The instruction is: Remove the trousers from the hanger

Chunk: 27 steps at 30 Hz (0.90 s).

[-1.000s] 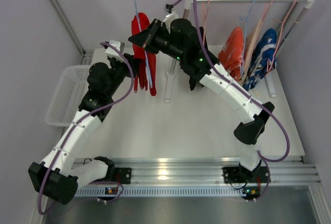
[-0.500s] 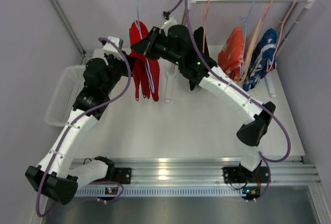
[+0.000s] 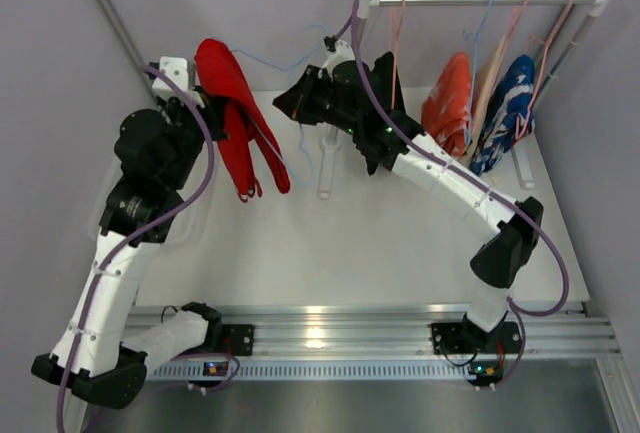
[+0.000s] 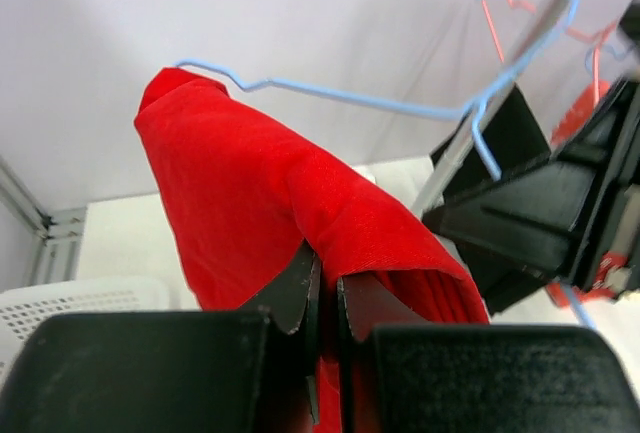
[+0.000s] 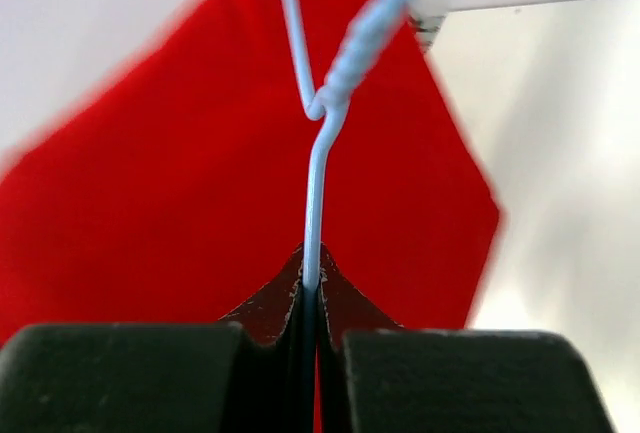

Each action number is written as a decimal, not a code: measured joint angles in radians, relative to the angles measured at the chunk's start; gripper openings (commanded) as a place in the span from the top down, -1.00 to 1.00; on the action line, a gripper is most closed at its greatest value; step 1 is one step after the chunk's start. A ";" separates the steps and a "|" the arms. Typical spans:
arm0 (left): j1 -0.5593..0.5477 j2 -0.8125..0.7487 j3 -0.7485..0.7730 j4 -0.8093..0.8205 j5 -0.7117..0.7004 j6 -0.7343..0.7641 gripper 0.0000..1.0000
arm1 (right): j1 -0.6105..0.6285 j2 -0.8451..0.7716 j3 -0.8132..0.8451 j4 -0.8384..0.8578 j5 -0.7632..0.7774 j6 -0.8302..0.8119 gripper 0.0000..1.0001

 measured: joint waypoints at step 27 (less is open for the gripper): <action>0.015 0.042 0.484 0.163 -0.389 0.288 1.00 | 0.045 -0.024 -0.166 0.031 0.005 -0.154 1.00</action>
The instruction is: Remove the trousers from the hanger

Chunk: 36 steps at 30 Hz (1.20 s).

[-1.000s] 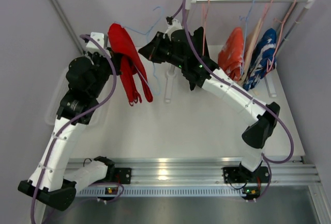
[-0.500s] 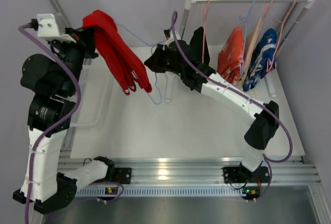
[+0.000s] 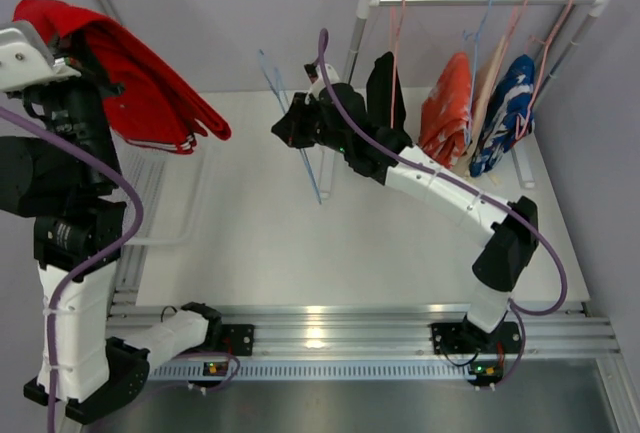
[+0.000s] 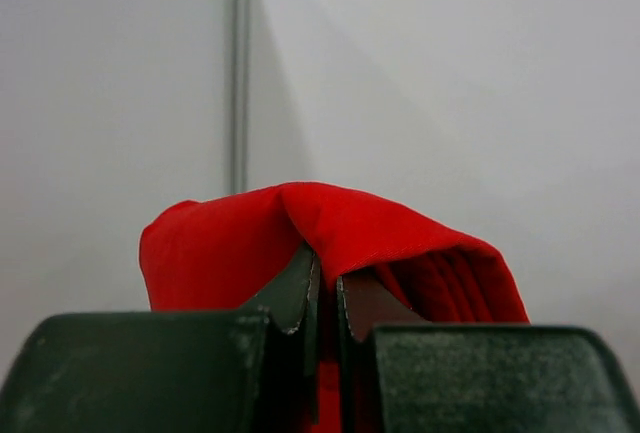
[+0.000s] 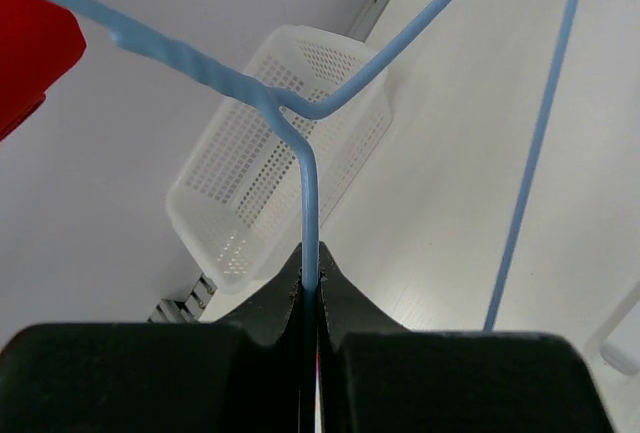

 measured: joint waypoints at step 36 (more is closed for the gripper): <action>0.430 -0.336 -1.248 0.596 -0.117 0.513 1.00 | 0.000 -0.155 -0.025 -0.003 -0.172 -0.109 1.00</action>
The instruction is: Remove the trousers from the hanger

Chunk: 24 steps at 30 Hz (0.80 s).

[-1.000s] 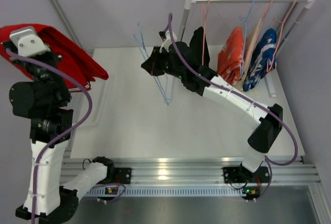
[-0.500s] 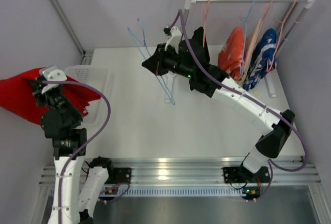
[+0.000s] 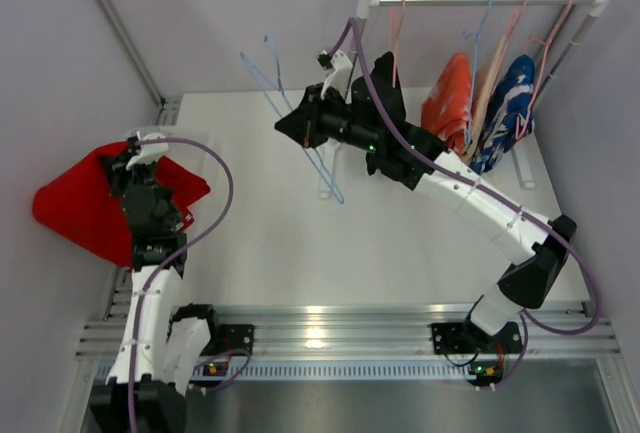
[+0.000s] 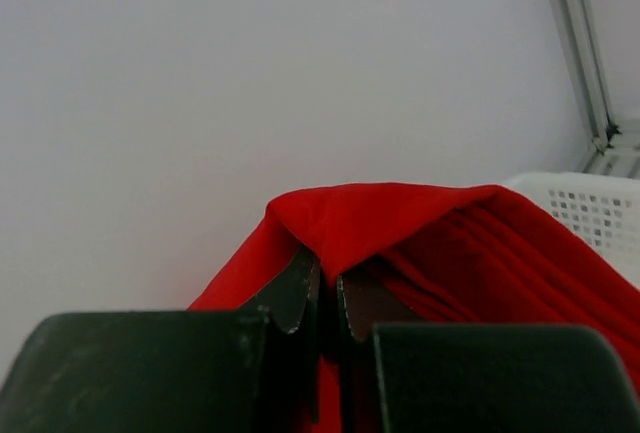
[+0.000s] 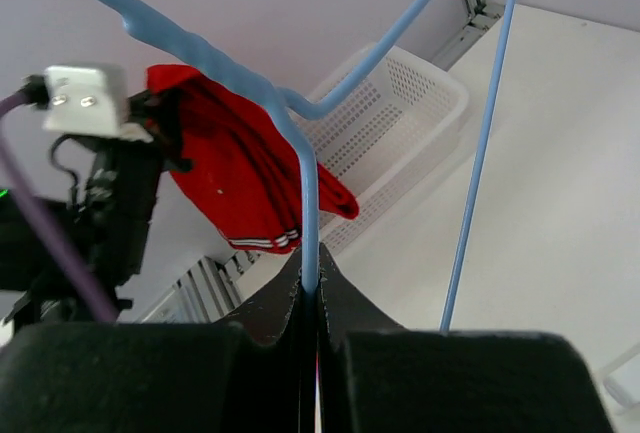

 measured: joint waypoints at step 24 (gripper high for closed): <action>0.139 1.052 0.426 0.087 0.551 -0.276 -0.22 | -0.035 -0.574 -0.278 -0.076 0.036 -0.232 1.00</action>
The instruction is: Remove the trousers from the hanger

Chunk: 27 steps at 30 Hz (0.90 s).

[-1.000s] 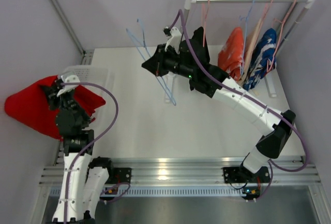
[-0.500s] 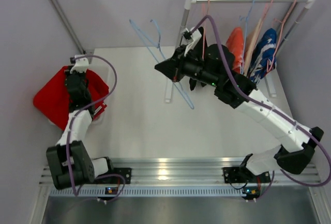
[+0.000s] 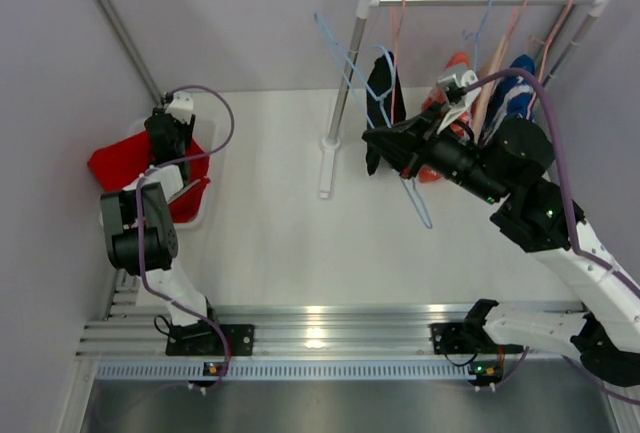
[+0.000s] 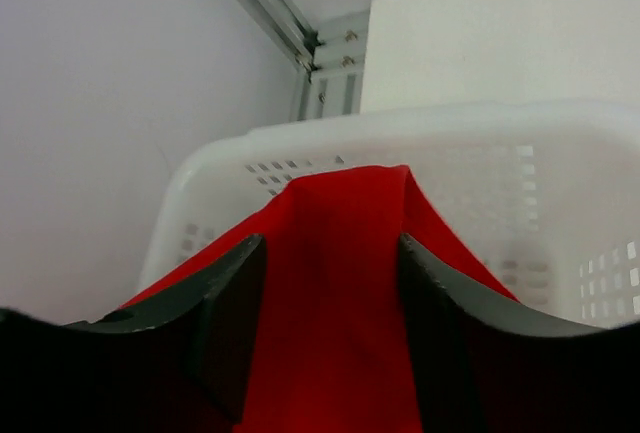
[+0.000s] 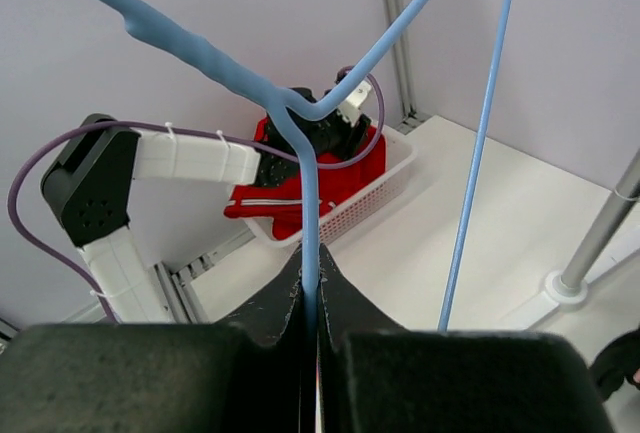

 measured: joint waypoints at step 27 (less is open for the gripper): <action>0.031 -0.807 0.082 -0.495 0.317 -0.282 -0.98 | -0.343 -0.103 -0.095 -0.342 -0.014 0.270 1.00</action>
